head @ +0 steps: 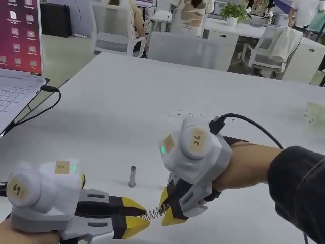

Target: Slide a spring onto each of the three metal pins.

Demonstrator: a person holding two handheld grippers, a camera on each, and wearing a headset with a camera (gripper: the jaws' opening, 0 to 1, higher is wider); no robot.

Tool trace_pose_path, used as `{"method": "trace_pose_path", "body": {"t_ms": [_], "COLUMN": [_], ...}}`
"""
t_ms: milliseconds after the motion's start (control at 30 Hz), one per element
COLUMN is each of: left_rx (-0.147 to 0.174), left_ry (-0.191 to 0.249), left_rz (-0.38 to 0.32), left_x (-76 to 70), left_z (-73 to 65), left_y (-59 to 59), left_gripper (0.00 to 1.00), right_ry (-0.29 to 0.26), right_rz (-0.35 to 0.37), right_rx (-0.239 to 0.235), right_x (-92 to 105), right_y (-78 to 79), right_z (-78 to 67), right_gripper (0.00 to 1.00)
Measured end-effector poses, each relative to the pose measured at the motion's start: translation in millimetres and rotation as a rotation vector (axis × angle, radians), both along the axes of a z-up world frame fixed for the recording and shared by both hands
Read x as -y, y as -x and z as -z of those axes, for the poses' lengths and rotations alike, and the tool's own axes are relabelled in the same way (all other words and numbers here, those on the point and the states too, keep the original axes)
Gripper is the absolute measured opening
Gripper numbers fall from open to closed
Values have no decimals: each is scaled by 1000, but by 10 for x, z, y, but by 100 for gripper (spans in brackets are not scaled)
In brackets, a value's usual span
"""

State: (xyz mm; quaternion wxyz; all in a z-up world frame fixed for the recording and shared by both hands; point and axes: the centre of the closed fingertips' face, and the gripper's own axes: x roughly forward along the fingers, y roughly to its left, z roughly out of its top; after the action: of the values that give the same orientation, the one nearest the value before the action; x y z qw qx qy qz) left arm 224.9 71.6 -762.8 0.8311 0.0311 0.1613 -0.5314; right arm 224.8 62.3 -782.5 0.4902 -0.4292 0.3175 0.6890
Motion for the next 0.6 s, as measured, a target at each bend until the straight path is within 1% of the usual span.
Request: {"method": "trace_pose_path", "body": {"t_ms": [167, 300, 467, 600], "left_rx": [3, 2, 5, 2], "left_ry": [-6, -10, -8, -5], "left_rz": [2, 5, 4, 3], "left_x": [8, 9, 16, 16], "left_z": [10, 23, 32, 50], "left_y": [19, 36, 39, 55], "left_gripper": [2, 2, 2, 2], "right_ry": [-5, -17, -18, -10], "right_rz": [-3, -5, -23, -34], "right_rx": [-7, -16, -6, 2], "right_x": [-31, -80, -138, -162], "right_y": [33, 66, 94, 105], "right_z": [-40, -104, -144, -139], "right_gripper": [9, 9, 9, 9]}}
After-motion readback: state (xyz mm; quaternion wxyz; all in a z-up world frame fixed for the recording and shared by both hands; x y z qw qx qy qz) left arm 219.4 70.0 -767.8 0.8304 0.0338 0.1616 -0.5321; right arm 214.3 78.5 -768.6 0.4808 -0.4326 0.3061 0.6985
